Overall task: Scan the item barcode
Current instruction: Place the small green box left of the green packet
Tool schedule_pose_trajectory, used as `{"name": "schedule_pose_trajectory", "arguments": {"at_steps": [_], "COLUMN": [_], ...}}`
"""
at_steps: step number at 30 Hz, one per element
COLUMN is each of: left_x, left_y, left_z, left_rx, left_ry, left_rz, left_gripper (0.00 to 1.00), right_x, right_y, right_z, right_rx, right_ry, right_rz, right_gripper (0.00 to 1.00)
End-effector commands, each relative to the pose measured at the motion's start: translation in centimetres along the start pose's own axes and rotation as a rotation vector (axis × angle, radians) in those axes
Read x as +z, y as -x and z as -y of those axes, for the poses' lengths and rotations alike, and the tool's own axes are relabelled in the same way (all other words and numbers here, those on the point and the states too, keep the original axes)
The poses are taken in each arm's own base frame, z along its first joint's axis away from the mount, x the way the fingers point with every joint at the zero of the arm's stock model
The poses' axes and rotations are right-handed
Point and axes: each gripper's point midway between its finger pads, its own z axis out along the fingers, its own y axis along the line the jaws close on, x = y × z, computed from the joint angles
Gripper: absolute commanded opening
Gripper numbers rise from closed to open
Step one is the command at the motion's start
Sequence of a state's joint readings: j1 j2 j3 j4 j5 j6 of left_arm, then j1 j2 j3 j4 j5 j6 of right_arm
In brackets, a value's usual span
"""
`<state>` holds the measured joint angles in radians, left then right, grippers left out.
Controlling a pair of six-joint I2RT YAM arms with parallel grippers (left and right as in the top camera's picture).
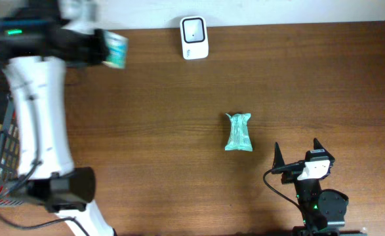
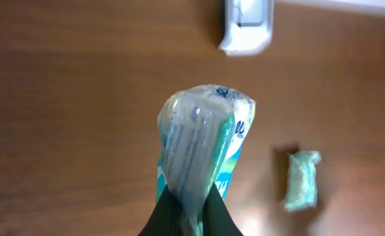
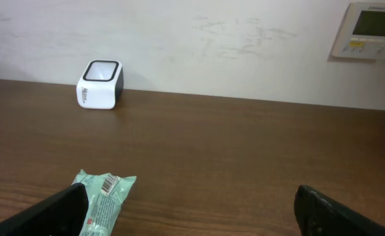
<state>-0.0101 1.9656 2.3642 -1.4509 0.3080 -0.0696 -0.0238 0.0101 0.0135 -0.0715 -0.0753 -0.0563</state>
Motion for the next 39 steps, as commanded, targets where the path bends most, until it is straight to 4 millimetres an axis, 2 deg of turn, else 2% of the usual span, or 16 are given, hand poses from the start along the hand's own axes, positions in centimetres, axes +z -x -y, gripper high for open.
{"name": "schedule_pose_trajectory", "arguments": {"at_steps": [1, 4, 6, 10, 15, 23, 24, 25, 27, 28, 30, 32, 34, 37, 38, 39], "left_x": [7.9, 13.8, 17.7, 22.2, 24.1, 24.1, 24.1, 24.0, 23.9, 23.8, 23.8, 23.4, 22.1, 17.5, 14.3, 11.7], "left_y": [-4.0, -7.3, -10.6, -15.1, -19.0, -21.4, -21.8, -22.3, -22.9, -22.9, -22.6, -21.0, -18.4, -11.2, -7.9, -5.6], "left_z": [5.6, 9.6, 12.5, 15.7, 16.3, 17.1, 17.3, 17.4, 17.3, 17.3, 16.9, 15.9, 14.7, 12.3, 10.5, 8.8], "left_rx": [-0.003, -0.027, -0.053, -0.109, -0.09, -0.061, -0.054, -0.049, -0.046, -0.047, -0.058, -0.085, -0.107, -0.076, -0.059, -0.055], "left_ry": [-0.074, -0.127, -0.172, -0.222, -0.19, -0.18, -0.179, -0.174, -0.165, -0.163, -0.159, -0.158, -0.165, -0.182, -0.145, -0.104], "left_rz": [-0.15, -0.198, -0.225, -0.223, -0.252, -0.305, -0.313, -0.327, -0.345, -0.348, -0.344, -0.315, -0.257, -0.061, 0.047, 0.123], "left_gripper": [0.0, 0.0, 0.0, 0.0, 0.0, 0.0, 0.06, 0.2, 0.66, 0.82, 0.95, 0.98, 0.98, 0.99, 0.99, 0.99], "right_x": [0.0, 0.0, 0.0, 0.0, 0.0, 0.0, 0.0, 0.0, 0.0, 0.0, 0.0, 0.0, 0.0, 0.0, 0.0, 0.0], "right_y": [-0.2, -0.2, -0.2, -0.2, -0.2, -0.2, -0.2, -0.2, -0.2, -0.2, -0.2, -0.2, -0.2, -0.2, -0.2, -0.2], "right_z": [0.2, 0.2, 0.2, 0.2, 0.2, 0.2, 0.2, 0.2, 0.2, 0.2, 0.2, 0.2, 0.2, 0.2, 0.2, 0.2], "right_rx": [0.001, 0.001, 0.001, 0.001, 0.001, 0.001, 0.001, 0.001, 0.001, 0.001, 0.001, 0.001, 0.001, 0.001, 0.001, 0.001], "right_ry": [-0.011, -0.011, -0.011, -0.011, -0.011, -0.011, -0.011, -0.011, -0.011, -0.011, -0.011, -0.011, -0.011, -0.011, -0.011, -0.011], "right_rz": [-0.001, -0.001, -0.001, -0.001, -0.001, -0.001, -0.001, -0.001, -0.001, -0.001, -0.001, -0.001, -0.001, -0.001, -0.001, -0.001], "right_gripper": [0.98, 0.99, 0.99, 0.99, 0.99, 0.99, 0.99, 0.99, 0.99, 0.99, 0.99, 0.99, 0.99, 0.99, 0.99, 0.99]}}
